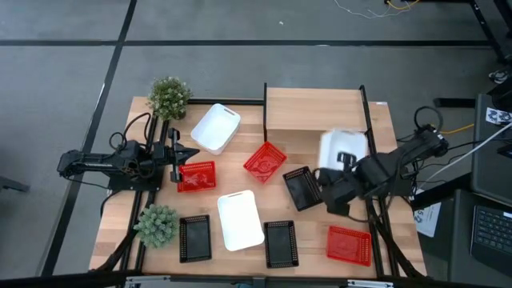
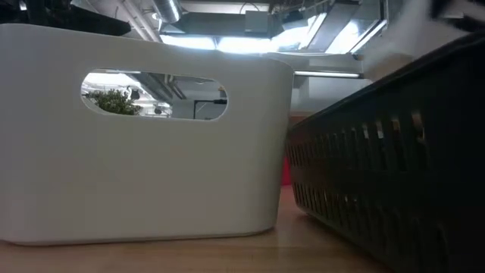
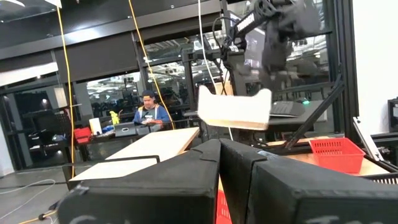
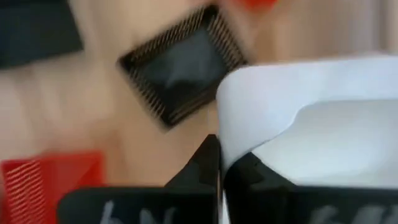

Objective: Stack baskets on shelf by color
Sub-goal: Put the middle right white bin on the shelf

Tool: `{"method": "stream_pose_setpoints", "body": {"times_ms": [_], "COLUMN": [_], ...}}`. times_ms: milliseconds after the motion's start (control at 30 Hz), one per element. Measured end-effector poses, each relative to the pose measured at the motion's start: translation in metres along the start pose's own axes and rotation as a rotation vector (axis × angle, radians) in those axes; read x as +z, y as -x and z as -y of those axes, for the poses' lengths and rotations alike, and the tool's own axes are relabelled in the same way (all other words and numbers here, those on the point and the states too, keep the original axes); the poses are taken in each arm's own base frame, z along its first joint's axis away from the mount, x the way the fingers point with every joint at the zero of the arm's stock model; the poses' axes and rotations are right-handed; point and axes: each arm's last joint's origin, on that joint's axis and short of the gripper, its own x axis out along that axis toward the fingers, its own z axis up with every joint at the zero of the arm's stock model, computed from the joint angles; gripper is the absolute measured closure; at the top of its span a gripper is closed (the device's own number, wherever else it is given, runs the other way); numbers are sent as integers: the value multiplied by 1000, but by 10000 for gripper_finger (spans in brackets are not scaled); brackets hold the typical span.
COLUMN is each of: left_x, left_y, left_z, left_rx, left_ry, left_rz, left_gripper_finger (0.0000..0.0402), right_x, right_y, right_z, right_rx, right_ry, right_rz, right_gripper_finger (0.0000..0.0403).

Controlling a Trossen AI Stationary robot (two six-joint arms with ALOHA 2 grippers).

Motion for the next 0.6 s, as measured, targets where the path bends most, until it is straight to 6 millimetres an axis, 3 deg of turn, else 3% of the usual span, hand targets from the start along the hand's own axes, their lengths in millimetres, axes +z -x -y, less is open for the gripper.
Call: {"method": "stream_pose_setpoints", "body": {"times_ms": [133, 267, 433, 600], "left_x": [-1, -2, -2, -2], "left_y": [0, 0, 0, 0], "left_z": [0, 0, 0, 0], "left_rx": [-2, -3, -3, -3], "left_ry": [-1, -2, -2, -2], "left_rz": [-10, -15, -16, -16], "left_gripper_finger": [401, 401, 401, 401], "right_x": [13, 25, 33, 38], "right_y": [13, 17, 14, 2], "right_z": [20, 48, 95, 144], "right_rx": [-212, -392, -530, -498], "right_ry": [86, 130, 117, 93], "right_rz": [186, 232, 156, 5], "right_gripper_finger": [402, 403, 403, 403]}}
